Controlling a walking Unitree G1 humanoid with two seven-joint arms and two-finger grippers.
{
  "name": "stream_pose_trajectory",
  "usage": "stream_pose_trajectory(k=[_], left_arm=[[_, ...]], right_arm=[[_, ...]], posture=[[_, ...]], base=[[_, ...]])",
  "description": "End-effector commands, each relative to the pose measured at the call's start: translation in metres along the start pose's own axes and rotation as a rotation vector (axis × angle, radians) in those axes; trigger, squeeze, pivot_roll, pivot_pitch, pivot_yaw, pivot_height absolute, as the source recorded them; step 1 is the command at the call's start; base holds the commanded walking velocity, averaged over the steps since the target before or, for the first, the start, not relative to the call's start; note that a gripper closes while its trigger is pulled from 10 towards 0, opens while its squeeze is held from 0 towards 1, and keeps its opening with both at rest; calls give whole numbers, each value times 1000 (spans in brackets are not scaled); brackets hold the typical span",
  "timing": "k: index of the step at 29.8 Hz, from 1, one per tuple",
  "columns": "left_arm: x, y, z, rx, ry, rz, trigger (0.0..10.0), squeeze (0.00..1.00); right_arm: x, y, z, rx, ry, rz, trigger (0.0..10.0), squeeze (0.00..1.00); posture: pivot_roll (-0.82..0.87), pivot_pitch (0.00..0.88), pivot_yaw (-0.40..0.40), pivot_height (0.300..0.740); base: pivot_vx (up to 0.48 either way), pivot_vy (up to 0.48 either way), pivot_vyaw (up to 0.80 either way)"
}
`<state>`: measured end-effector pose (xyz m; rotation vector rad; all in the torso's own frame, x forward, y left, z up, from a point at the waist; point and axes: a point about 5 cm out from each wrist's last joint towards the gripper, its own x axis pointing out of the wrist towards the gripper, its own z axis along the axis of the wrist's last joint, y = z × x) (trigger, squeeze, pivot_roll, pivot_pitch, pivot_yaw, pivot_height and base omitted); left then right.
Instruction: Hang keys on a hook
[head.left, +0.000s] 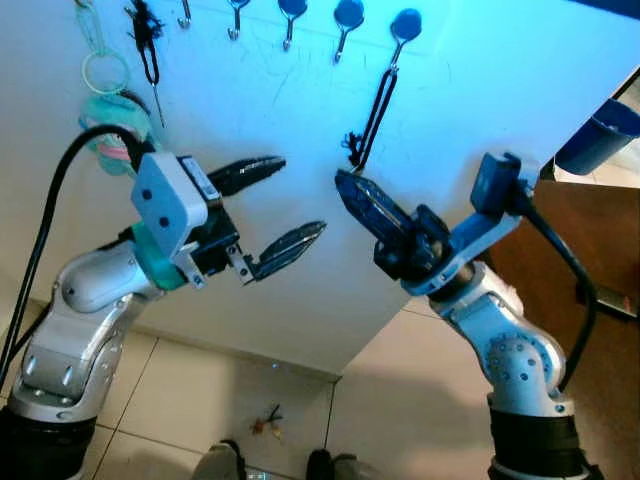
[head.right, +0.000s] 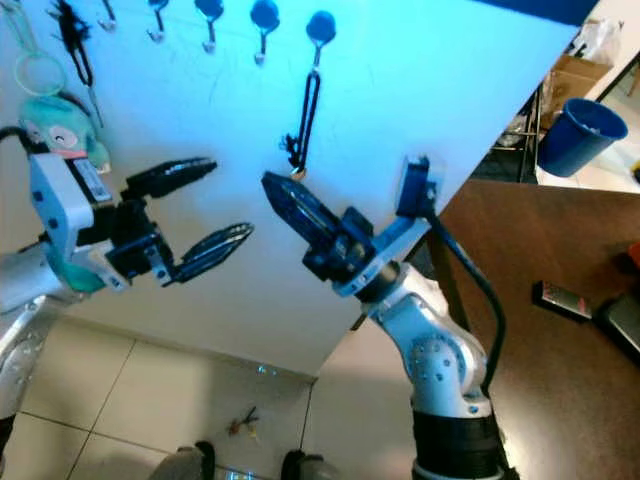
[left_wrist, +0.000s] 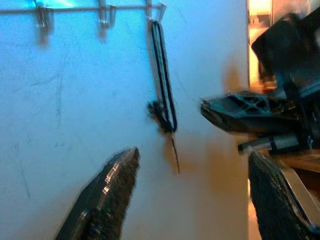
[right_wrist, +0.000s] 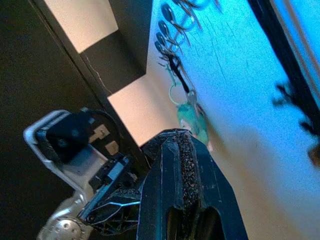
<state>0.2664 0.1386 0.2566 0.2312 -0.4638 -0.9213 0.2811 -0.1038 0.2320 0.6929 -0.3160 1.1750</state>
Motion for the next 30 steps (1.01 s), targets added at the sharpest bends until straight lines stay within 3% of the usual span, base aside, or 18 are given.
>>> stream_pose_trajectory(k=[1,7,8,10,12,13,14,16,19,30], left_arm=[[-2,-3,2,-24,-17,-12,10000,0],[-22,7,-21,-235,-64,120,10000,0],[-29,7,-30,-293,-64,149,10000,0],[-29,7,-30,-293,-64,149,10000,0],[-41,2,-53,-388,-18,180,10000,0],[-41,2,-53,-388,-18,180,10000,0],[-48,-4,-68,-432,25,189,10000,0],[-48,-4,-68,-432,25,189,10000,0],[-69,-13,-103,-547,116,254,10000,0],[-98,-22,-137,-657,200,392,10000,0]], right_arm=[[-4,0,1,23,-19,9,0,0],[-11,-3,-3,63,-11,32,0,0],[-14,-5,-8,67,12,14,10000,0],[-14,-5,-8,67,12,14,10000,0],[-21,-13,-24,70,67,-47,10000,0],[-21,-13,-24,70,67,-47,10000,0],[-28,-16,-34,77,101,-74,10000,0],[-28,-16,-34,77,101,-74,10000,0],[-45,-25,-61,85,218,-144,10000,0],[-68,-41,-86,79,356,-269,10000,0]], posture=[[128,177,-37,740],[122,163,-29,740],[123,160,-24,740],[123,160,-24,740],[124,141,-9,740],[124,141,-9,740],[127,121,-4,740],[127,121,-4,740],[136,107,-9,740],[151,125,-10,740]], base=[[0,0,0],[0,0,0],[0,0,0],[0,0,0],[0,0,0],[0,0,0],[-285,0,0],[-285,0,0],[-355,0,0],[-362,0,0]])
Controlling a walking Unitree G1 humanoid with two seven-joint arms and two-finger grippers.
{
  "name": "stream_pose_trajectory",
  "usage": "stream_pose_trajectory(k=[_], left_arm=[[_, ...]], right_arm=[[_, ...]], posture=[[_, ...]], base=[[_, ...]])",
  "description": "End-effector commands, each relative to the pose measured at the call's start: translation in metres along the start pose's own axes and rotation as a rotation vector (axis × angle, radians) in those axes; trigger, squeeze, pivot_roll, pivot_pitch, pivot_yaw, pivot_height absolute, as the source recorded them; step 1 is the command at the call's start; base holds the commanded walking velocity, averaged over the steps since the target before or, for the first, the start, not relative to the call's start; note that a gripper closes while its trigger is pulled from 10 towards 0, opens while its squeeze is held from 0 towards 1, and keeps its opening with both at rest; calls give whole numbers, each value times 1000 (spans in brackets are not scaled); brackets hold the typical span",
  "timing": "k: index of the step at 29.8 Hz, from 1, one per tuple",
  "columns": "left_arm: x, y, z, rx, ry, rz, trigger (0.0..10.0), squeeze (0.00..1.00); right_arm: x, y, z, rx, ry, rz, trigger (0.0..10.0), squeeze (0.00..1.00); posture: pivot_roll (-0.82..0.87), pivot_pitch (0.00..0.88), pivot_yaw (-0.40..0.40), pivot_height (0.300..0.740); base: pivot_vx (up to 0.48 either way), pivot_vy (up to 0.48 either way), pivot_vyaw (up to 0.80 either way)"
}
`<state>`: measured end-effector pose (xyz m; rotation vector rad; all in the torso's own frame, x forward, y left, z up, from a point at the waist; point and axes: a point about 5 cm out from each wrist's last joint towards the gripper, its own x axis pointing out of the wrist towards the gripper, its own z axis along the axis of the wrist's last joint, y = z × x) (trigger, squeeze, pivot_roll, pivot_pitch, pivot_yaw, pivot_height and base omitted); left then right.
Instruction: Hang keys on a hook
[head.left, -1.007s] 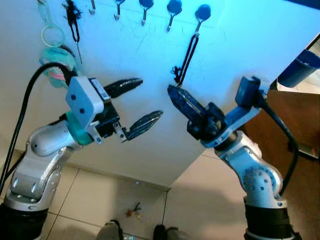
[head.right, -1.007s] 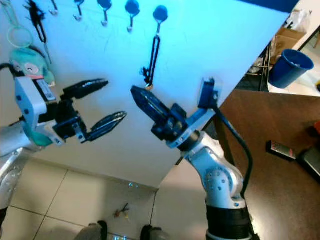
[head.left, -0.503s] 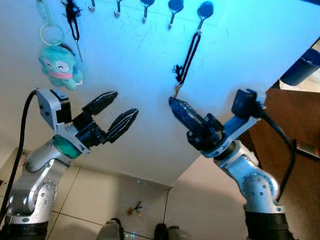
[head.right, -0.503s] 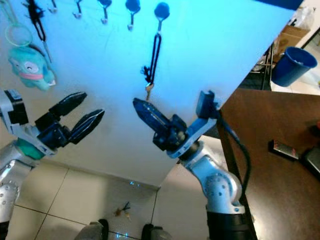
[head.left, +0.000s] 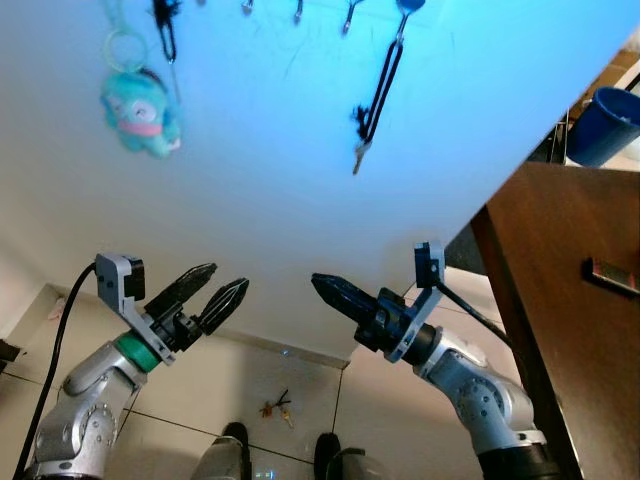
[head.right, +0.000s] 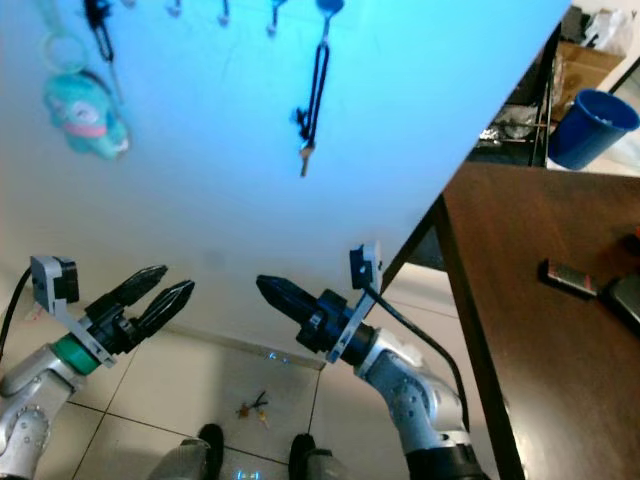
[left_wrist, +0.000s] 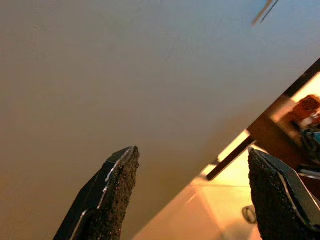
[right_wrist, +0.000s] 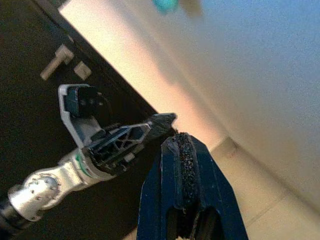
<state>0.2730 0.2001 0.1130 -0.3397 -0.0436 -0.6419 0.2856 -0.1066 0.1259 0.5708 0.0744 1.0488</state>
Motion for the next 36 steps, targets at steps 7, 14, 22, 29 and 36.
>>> stream_pose_trajectory(k=[7,14,22,29,36], left_arm=[[-32,17,-47,-93,127,144,10000,0],[-38,22,-65,-108,182,194,10000,0],[-49,25,-95,-125,281,308,10000,0],[-59,26,-115,-156,344,405,10000,0],[-70,31,-128,-167,384,544,10000,0]], right_arm=[[-37,-18,-57,19,255,-127,10000,0],[-59,-29,-74,61,303,-219,10000,1000],[-97,-45,-96,152,333,-393,10000,1000],[-108,-51,-103,179,324,-469,10000,1000],[-94,-51,-84,152,237,-387,10000,1000]], posture=[[150,120,-20,740],[146,125,-24,740],[148,123,-30,740],[151,118,-33,740],[139,117,-28,740]], base=[[-334,0,0],[-330,0,0],[-321,0,0],[-177,0,0],[0,0,0]])
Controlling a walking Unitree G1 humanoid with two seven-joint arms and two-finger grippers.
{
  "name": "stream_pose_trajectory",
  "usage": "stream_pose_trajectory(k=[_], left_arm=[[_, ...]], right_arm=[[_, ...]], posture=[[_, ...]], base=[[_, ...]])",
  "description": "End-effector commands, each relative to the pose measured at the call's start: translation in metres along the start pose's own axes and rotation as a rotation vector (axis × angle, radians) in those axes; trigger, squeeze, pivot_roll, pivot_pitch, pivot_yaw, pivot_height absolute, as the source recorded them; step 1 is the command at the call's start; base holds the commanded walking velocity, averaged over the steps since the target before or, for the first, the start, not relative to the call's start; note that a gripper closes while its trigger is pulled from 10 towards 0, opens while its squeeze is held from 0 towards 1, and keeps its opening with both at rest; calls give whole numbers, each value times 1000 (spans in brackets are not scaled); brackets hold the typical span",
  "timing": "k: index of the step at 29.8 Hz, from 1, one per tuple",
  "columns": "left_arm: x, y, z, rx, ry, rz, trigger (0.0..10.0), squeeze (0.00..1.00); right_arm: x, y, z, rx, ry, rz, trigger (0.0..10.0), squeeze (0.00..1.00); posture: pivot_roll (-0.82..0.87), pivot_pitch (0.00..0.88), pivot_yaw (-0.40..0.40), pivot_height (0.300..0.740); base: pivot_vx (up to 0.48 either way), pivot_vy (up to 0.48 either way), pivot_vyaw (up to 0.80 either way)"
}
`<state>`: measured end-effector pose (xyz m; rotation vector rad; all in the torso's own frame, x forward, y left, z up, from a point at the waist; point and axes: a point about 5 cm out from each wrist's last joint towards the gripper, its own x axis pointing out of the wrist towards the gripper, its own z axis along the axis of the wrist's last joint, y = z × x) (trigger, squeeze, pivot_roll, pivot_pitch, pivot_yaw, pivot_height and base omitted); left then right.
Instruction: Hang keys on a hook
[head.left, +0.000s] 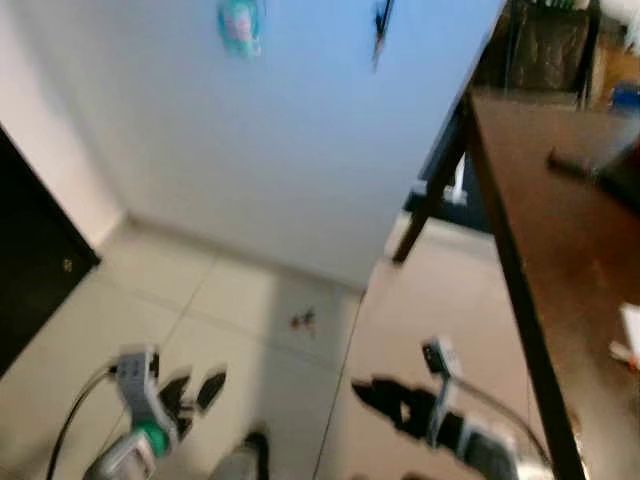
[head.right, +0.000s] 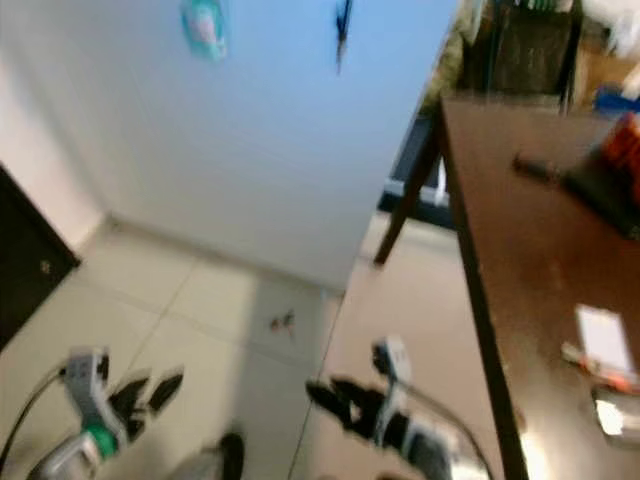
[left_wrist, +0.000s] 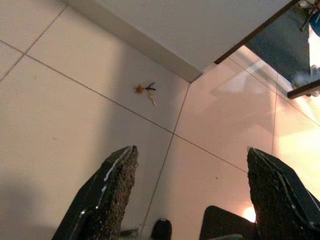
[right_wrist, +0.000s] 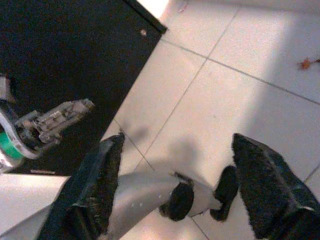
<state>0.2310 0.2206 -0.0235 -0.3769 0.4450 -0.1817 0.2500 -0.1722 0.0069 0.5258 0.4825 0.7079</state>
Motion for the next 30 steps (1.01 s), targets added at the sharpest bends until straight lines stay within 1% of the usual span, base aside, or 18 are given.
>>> stream_pose_trajectory(k=[1,5,8,10,11,12,13,14,15,16,17,18,19,20,23,25,29,30], left_arm=[[-2,2,-7,4,11,32,10000,0],[1,-3,-6,18,-5,21,10000,0],[10,-16,7,71,-79,-48,10000,0],[10,-16,7,71,-79,-48,10000,0],[13,-21,14,85,-117,-91,10000,0],[13,-21,14,85,-117,-91,10000,0],[16,-31,28,107,-180,-178,10000,0],[16,-31,28,107,-180,-178,10000,0],[17,-42,43,137,-241,-281,10000,0],[16,-54,58,169,-293,-385,10000,0],[16,-54,58,169,-293,-385,10000,0],[13,-65,73,213,-333,-478,10000,0],[13,-65,73,213,-333,-478,10000,0],[6,-83,96,285,-382,-621,10000,0],[3,-89,101,307,-393,-659,10000,0],[-2,-103,108,352,-403,-738,10000,0],[-3,-107,109,366,-402,-763,10000,0],[-5,-114,109,392,-397,-796,10000,0]], right_arm=[[5,8,10,-19,-37,72,10000,1000],[11,18,23,-60,-72,146,10000,1000],[20,29,51,-118,-170,185,10000,1000],[20,29,51,-118,-170,185,10000,1000],[22,32,61,-134,-203,190,10000,1000],[22,32,61,-134,-203,190,10000,1000],[24,37,75,-168,-243,191,10000,1000],[24,37,75,-168,-243,191,10000,1000],[25,40,89,-206,-281,177,10000,1000],[26,38,103,-239,-323,119,10000,1000],[26,38,103,-239,-323,119,10000,1000],[26,33,117,-246,-371,42,10000,1000],[26,33,117,-246,-371,42,10000,1000],[21,23,135,-235,-441,-68,10000,0],[19,20,139,-228,-457,-89,10000,0],[16,22,142,-233,-464,-78,10000,0],[15,23,142,-236,-464,-72,10000,0],[14,24,142,-248,-458,-71,10000,0]], posture=[[139,117,-28,740],[136,120,-28,740],[130,126,-28,740],[130,126,-28,740],[126,130,-30,740],[126,130,-30,740],[127,131,-33,740],[127,131,-33,740],[128,130,-36,740],[130,130,-36,740],[130,130,-36,740],[128,128,-37,740],[128,128,-37,740],[129,126,-35,740],[127,125,-35,740],[127,125,-35,740],[121,124,-33,740],[117,126,-31,740]], base=[[0,0,0],[0,0,0],[0,0,0],[0,0,0],[0,0,0],[0,0,0],[0,0,0],[0,0,0],[0,0,0],[0,0,0],[0,0,0],[0,0,0],[0,0,0],[0,0,-744],[0,0,-744],[0,0,-756],[0,0,-763],[0,0,-763]])
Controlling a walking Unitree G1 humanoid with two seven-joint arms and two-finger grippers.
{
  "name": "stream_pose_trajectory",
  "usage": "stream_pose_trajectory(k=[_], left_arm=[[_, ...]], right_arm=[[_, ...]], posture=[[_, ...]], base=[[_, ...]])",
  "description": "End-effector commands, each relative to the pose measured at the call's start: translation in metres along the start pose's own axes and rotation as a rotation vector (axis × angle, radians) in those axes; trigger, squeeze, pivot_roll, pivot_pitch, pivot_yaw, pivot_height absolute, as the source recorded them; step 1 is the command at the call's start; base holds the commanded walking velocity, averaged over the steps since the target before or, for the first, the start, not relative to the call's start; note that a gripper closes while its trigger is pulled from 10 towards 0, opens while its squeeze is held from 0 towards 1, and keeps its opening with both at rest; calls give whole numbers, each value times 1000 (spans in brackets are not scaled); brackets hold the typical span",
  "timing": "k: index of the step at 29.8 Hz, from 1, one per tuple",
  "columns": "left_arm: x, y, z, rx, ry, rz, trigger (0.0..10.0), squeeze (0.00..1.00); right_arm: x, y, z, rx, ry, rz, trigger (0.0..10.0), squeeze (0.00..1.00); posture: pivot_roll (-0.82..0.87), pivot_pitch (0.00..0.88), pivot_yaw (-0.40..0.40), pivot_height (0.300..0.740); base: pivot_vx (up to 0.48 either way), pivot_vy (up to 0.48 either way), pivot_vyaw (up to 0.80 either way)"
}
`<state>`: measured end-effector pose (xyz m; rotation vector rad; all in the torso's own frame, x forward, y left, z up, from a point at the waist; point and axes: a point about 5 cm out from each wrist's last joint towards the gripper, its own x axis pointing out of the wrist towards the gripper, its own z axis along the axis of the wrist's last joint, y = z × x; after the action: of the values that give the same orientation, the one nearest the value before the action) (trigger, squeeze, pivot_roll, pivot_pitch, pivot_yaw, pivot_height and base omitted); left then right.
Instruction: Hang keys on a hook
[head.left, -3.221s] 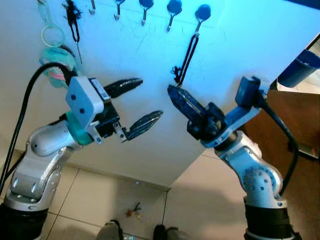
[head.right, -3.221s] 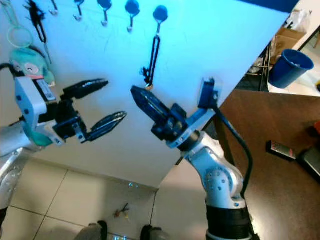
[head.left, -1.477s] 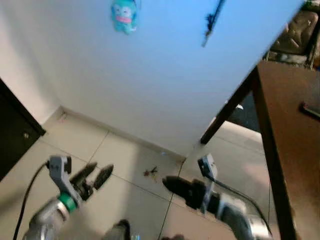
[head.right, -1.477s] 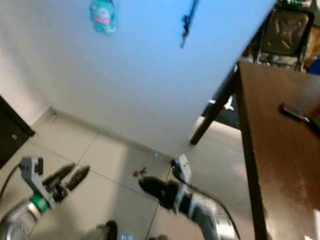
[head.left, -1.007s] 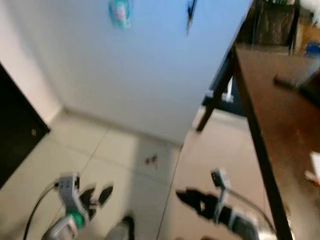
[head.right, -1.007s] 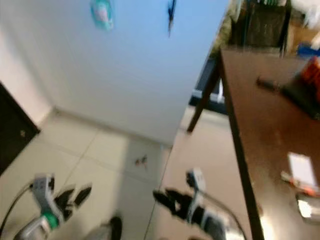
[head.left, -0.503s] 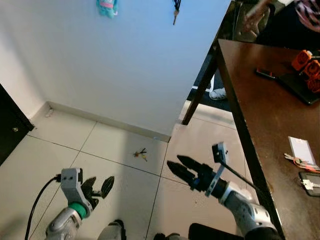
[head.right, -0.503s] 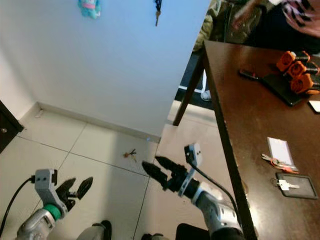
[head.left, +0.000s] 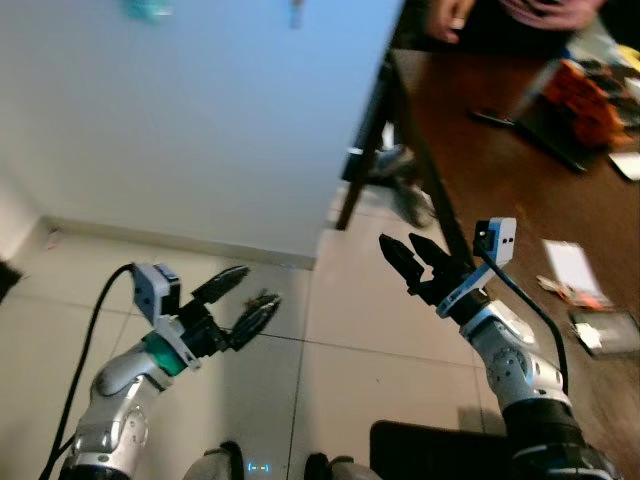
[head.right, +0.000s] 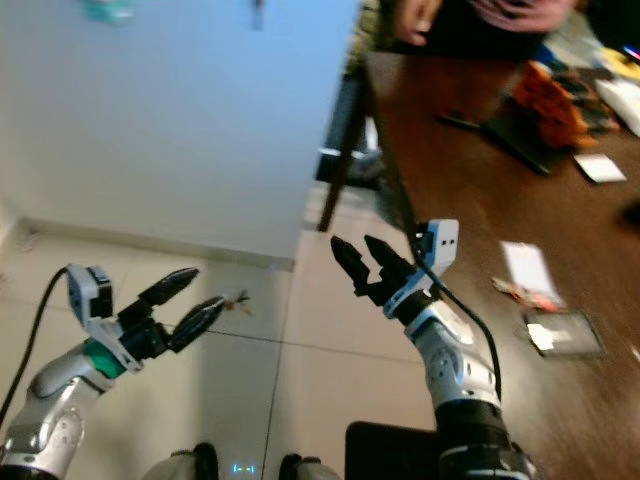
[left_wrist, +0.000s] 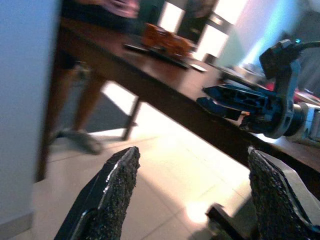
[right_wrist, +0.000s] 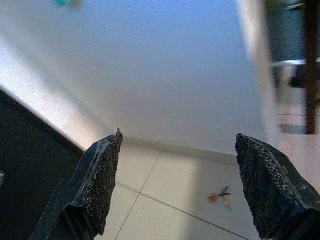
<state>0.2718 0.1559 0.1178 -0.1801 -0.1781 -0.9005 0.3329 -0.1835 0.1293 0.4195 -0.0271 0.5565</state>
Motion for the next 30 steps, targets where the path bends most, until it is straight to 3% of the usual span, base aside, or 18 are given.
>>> stream_pose_trajectory(k=[1,6,12,13,17,18,19,20,30], left_arm=[[-1,-7,-4,-10,21,-33,10000,0],[6,-20,-7,47,75,-113,10000,0],[7,-22,-8,80,116,-82,10000,0],[8,-18,-8,106,125,-25,10000,0],[9,-13,-9,121,124,33,10000,0],[10,-5,-9,138,117,115,10000,0],[10,-5,-9,138,117,115,10000,0],[7,9,-9,156,114,245,10000,0],[-4,27,-22,147,167,436,10000,0]], right_arm=[[-5,-2,-1,1,9,-12,10000,0],[-10,-3,-1,-17,19,-33,10000,0],[-10,-6,0,-38,16,-70,10000,0],[-10,-7,1,-57,19,-79,10000,0],[-11,-8,2,-83,24,-85,10000,0],[-13,-11,6,-120,23,-100,10000,0],[-13,-11,6,-120,23,-100,10000,0],[-17,-14,16,-185,20,-122,10000,0],[-18,-9,31,-381,43,-104,10000,0]], posture=[[117,126,-31,740],[108,127,-29,740],[107,122,-33,740],[106,120,-34,740],[105,113,-34,740],[106,111,-36,740],[106,111,-36,740],[100,104,-36,740],[87,104,-25,740]], base=[[0,0,-763],[0,0,-763],[0,0,-763],[0,0,-763],[0,0,-763],[0,0,-763],[0,0,-763],[0,0,-763],[0,0,-763]])
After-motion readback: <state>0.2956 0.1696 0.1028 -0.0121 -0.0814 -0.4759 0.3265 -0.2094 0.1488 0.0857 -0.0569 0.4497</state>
